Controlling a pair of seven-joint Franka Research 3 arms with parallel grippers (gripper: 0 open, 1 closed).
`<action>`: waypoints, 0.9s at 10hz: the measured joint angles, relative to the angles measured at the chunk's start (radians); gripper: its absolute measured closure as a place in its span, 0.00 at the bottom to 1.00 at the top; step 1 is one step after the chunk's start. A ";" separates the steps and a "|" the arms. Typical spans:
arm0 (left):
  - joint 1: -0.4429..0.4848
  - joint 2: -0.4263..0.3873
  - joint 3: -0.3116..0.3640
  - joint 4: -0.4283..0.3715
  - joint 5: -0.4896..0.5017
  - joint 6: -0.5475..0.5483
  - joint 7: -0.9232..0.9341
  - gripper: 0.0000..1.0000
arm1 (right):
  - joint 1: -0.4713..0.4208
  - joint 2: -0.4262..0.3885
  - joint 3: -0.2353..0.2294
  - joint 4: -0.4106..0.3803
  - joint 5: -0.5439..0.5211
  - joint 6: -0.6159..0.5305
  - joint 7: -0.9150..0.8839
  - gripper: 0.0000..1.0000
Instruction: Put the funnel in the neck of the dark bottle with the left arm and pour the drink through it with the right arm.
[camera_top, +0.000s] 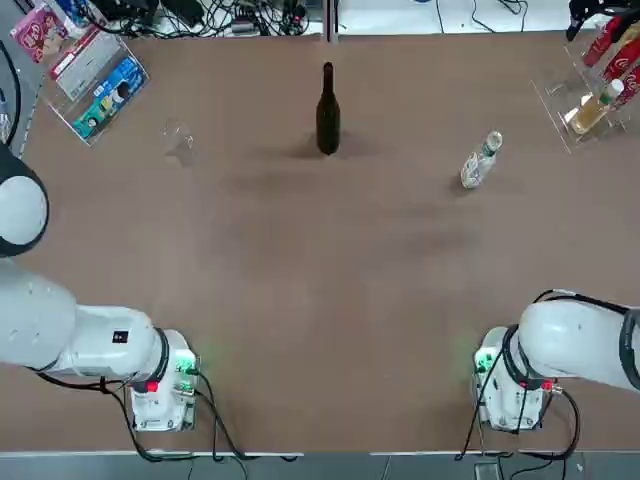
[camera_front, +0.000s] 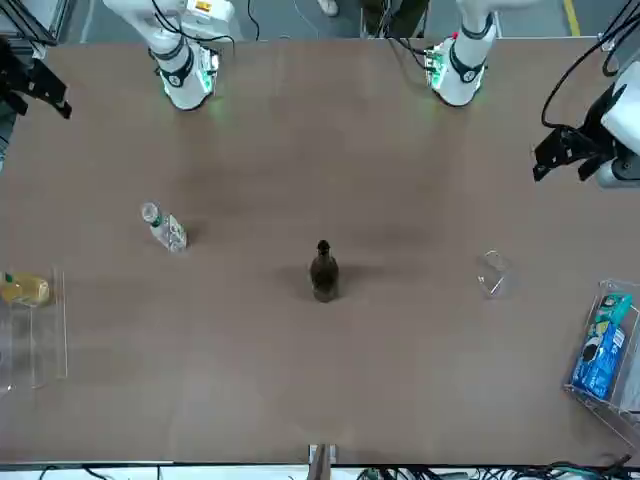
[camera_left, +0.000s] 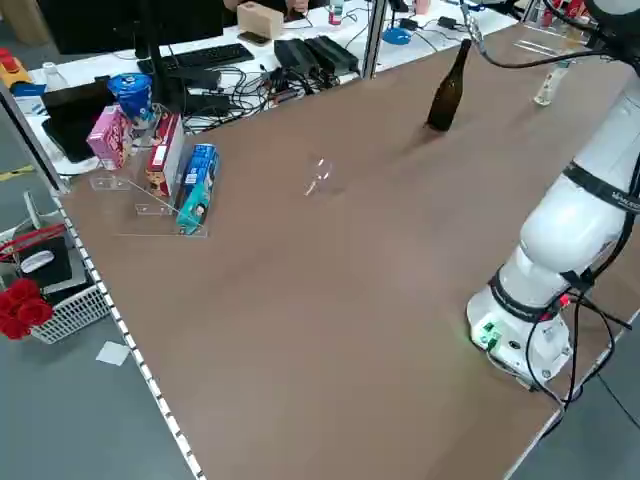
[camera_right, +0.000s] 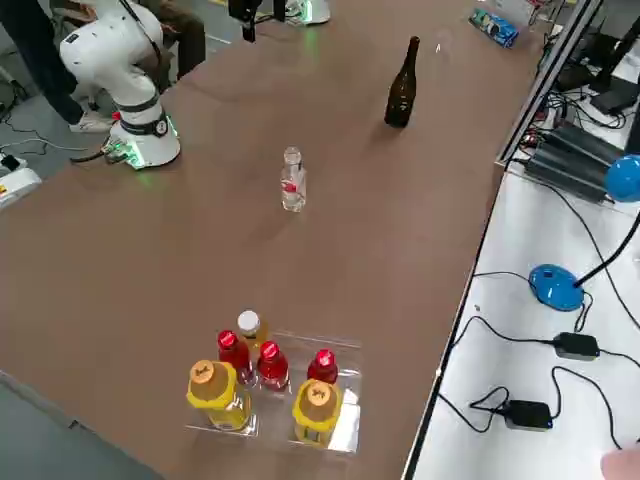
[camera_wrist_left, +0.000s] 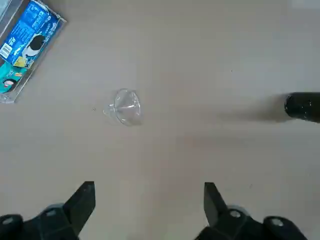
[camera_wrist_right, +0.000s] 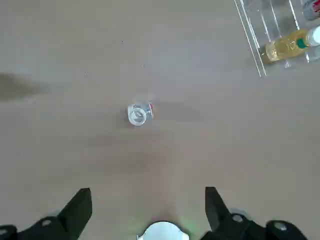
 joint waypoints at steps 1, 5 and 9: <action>0.000 0.000 0.000 0.000 0.000 0.000 0.000 0.04 | 0.000 0.000 0.000 0.000 -0.001 0.000 0.000 0.00; 0.003 0.000 0.000 -0.001 0.007 -0.002 0.016 0.04 | -0.001 0.000 -0.003 -0.005 -0.001 0.016 0.000 0.00; -0.002 0.057 -0.001 -0.022 0.077 -0.031 0.037 0.04 | -0.001 0.000 0.007 -0.006 -0.001 0.017 0.001 0.00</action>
